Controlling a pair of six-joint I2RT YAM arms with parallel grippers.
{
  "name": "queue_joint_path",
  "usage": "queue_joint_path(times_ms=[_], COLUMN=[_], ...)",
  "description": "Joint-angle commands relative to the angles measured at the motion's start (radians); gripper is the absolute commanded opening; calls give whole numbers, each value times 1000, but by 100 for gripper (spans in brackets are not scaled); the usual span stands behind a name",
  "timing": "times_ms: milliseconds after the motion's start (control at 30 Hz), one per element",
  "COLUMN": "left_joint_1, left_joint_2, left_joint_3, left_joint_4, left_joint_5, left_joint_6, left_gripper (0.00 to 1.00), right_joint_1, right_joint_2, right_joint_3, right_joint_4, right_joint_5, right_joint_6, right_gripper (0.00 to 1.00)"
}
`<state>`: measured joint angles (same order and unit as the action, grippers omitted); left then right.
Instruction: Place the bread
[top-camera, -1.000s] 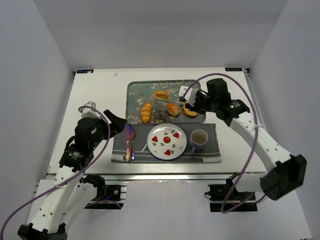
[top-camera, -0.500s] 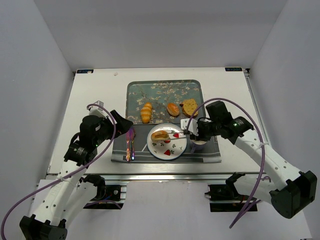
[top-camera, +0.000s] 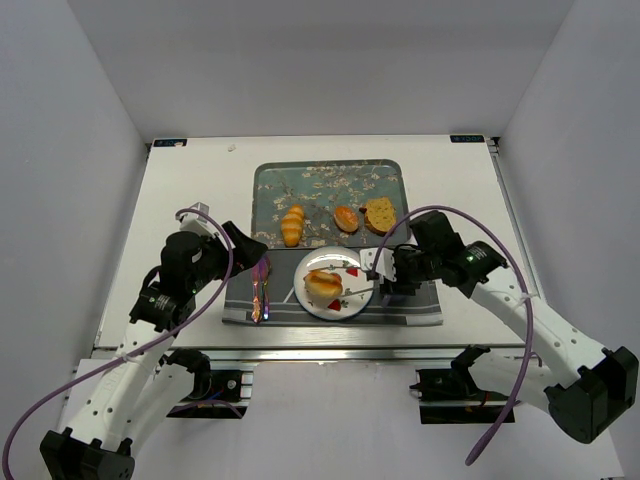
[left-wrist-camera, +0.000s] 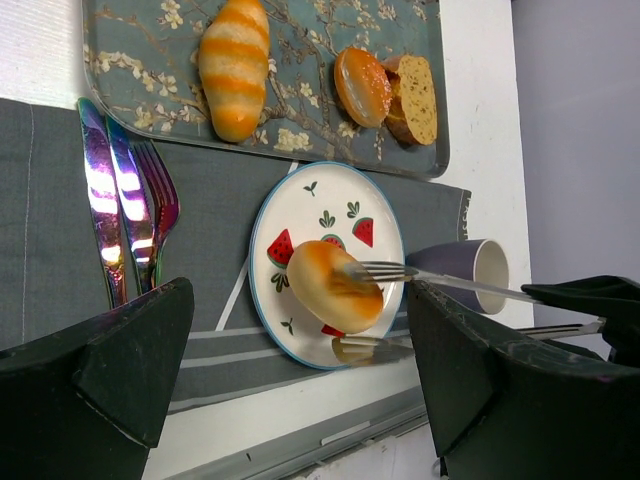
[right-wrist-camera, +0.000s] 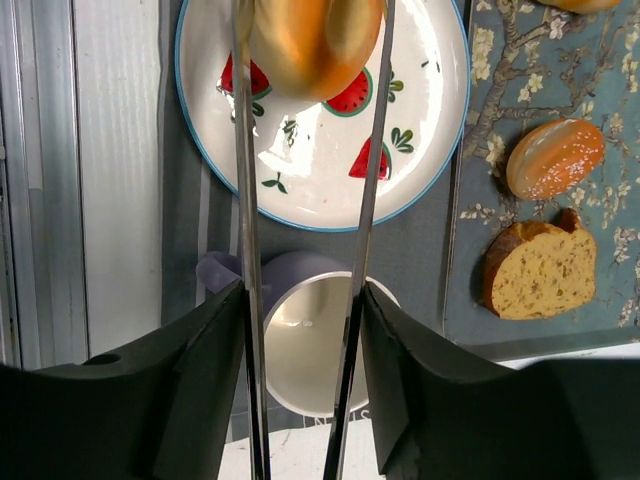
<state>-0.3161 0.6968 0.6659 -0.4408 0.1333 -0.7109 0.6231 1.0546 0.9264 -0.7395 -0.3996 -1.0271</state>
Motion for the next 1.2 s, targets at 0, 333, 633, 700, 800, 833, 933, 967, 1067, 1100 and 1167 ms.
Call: queue_joint_path(times_ms=[0, 333, 633, 700, 800, 833, 933, 967, 1067, 1100, 1167], left_joint_1=[3, 3, 3, 3, 3, 3, 5, 3, 5, 5, 5], left_joint_2=[-2, 7, 13, 13, 9, 9, 6, 6, 13, 15, 21], left_joint_3=[-2, 3, 8, 9, 6, 3, -8, -9, -8, -8, -3], left_joint_4=[19, 24, 30, 27, 24, 25, 33, 37, 40, 40, 40], left_joint_5=[11, 11, 15, 14, 9, 9, 14, 14, 19, 17, 19], left_joint_6=[8, 10, 10, 13, 16, 16, 14, 13, 14, 14, 16], left_gripper=[96, 96, 96, 96, 96, 96, 96, 96, 96, 96, 96], right_joint_1=[4, 4, -158, -333, -552, -601, -800, -827, -895, -905, -928], right_joint_2=[-41, -100, -64, -16, 53, 68, 136, 178, 270, 292, 340], right_joint_3=[15, 31, 71, 86, 101, 100, 60, 46, -12, -29, -73], right_joint_4=[-15, -46, 185, 204, 232, 245, 336, 383, 451, 500, 555], right_joint_5=[-31, -68, -16, -94, -143, -146, -96, -79, -38, -7, 24], right_joint_6=[10, 22, 433, 527, 605, 619, 691, 703, 726, 733, 777], right_gripper=[55, 52, 26, 19, 14, 13, 13, 11, 12, 13, 14])
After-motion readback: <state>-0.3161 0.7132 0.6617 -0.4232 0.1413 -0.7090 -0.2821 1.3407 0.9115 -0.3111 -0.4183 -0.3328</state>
